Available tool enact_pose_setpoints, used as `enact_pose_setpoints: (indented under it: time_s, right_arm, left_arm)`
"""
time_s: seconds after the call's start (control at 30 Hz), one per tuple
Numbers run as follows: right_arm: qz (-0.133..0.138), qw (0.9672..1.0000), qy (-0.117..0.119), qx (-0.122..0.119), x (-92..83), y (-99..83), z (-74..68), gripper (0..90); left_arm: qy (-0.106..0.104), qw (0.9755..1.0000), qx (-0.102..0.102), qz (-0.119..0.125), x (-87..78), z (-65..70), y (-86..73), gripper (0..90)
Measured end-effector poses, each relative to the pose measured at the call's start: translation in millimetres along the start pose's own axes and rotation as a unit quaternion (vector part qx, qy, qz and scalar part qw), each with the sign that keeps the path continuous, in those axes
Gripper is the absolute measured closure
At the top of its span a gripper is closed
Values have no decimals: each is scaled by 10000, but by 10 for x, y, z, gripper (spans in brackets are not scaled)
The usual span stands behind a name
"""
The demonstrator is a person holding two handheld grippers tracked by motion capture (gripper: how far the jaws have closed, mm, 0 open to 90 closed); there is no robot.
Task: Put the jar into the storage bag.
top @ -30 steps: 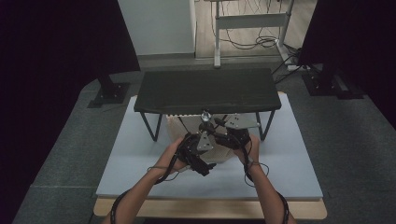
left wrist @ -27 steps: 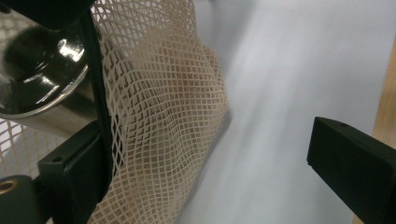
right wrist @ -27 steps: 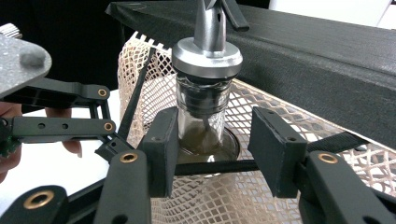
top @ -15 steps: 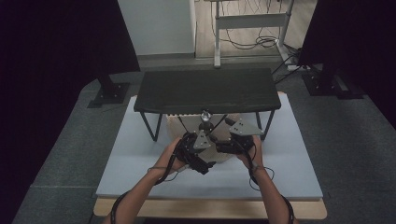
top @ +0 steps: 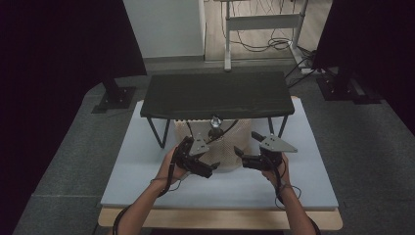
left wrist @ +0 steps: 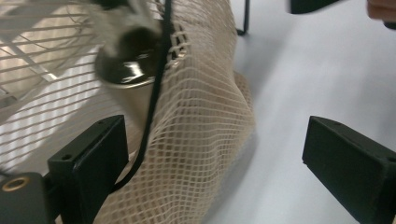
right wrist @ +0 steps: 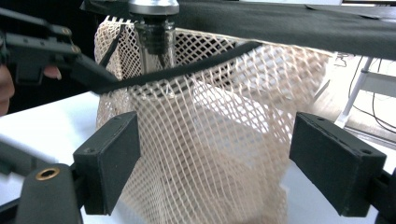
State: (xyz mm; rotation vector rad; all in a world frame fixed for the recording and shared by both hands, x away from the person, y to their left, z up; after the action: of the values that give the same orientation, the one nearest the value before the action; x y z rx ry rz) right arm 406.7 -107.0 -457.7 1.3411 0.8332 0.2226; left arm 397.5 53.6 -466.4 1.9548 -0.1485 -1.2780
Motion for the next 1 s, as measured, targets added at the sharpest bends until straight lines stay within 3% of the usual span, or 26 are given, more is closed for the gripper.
enact_pose_setpoints:
  time_s: [0.13, 0.23, 0.33, 0.53, 0.7, 0.87, 1.0]
  right_arm:
    - [3, 10000, 11, 38, -98, -98, 20, 158]
    - [-11, 10000, 2, 71, -159, -181, 33, 159]
    - [-37, 9999, -16, 111, -198, -279, 54, 156]
    - [-141, 9994, -72, 298, -208, -509, 115, 152]
    - [-323, 9985, -163, 420, -185, -734, 179, 150]
    - [-378, 9966, -327, 652, -167, -909, 285, 148]
    - [-495, 9949, -549, 689, -138, -981, 364, 141]
  left_arm:
    - [86, 9987, -351, 358, -136, -90, -54, 64]
    - [221, 9957, -630, 641, -245, -171, -102, 46]
    - [168, 9930, -874, 780, -306, -237, -192, 47]
    - [158, 9925, -1013, 671, -261, -246, -426, 46]
    - [116, 9915, -1187, 525, -126, -196, -718, 45]
    - [90, 9866, -1588, 354, 22, -220, -1043, 48]
    - [105, 9825, -1847, 201, 141, -266, -1270, 50]
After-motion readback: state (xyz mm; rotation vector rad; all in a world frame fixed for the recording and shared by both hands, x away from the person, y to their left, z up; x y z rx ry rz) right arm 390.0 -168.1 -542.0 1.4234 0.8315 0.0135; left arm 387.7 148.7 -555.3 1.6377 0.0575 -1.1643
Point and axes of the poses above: each handheld gripper's, and its own axes: x roughly forward along the jaws, y roughly out of its top, z roughly to its right, the point moved 9 cm from there along x, roughly forward along the jaws, and after that the axes turned 12 degrees about -z, right-handed, at the moved point
